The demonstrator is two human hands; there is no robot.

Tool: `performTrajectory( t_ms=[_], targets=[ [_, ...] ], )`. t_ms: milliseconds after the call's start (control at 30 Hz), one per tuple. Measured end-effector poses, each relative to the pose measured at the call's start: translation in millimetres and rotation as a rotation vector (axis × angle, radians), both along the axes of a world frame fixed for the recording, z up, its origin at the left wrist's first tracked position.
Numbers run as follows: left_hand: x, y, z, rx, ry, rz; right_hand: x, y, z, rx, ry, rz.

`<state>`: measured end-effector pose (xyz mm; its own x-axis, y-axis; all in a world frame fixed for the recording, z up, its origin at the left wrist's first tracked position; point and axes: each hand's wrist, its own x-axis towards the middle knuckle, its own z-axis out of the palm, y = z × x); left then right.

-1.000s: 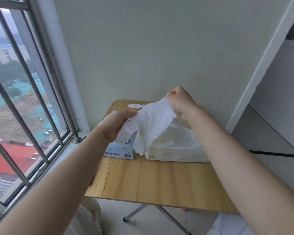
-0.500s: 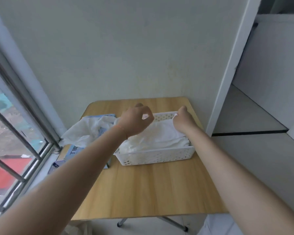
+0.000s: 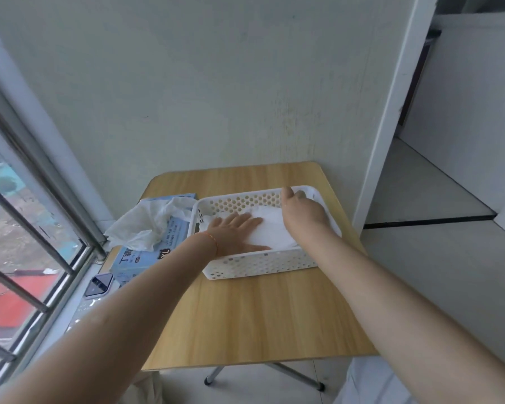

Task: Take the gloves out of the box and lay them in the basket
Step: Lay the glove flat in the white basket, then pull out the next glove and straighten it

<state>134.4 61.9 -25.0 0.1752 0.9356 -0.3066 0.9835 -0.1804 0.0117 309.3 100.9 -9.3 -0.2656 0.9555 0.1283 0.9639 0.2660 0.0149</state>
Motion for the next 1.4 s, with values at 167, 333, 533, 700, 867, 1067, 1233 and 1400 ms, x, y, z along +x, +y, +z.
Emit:
performTrajectory(
  t_ms=[167,333,533,700,867,1067,1233,1400],
  targets=[
    [-5,0,17,0.03,-0.308,0.084,-4,-3,13,0.124,-0.126,0.031],
    [-34,-12,58,0.347,-0.951,0.319,-54,-14,44,0.255,0.088,0.141],
    [-123,-38,57,0.533,-0.772,0.485,-145,-30,51,0.058,0.278,0.329],
    [-176,-65,37,0.385,-0.415,0.623,-194,-30,35,-0.042,0.254,0.328],
    [-197,-73,22,0.546,-0.637,0.73,-213,-26,24,-0.11,0.164,0.298],
    [-211,-73,26,0.626,-0.597,0.89,-219,-32,29,-0.005,0.38,0.4],
    [-207,-69,34,0.714,-0.704,0.767,-223,-42,35,-0.041,0.525,0.483],
    [-202,-67,37,0.624,-0.725,0.677,-224,-46,36,-0.331,0.226,0.49]
  ],
)
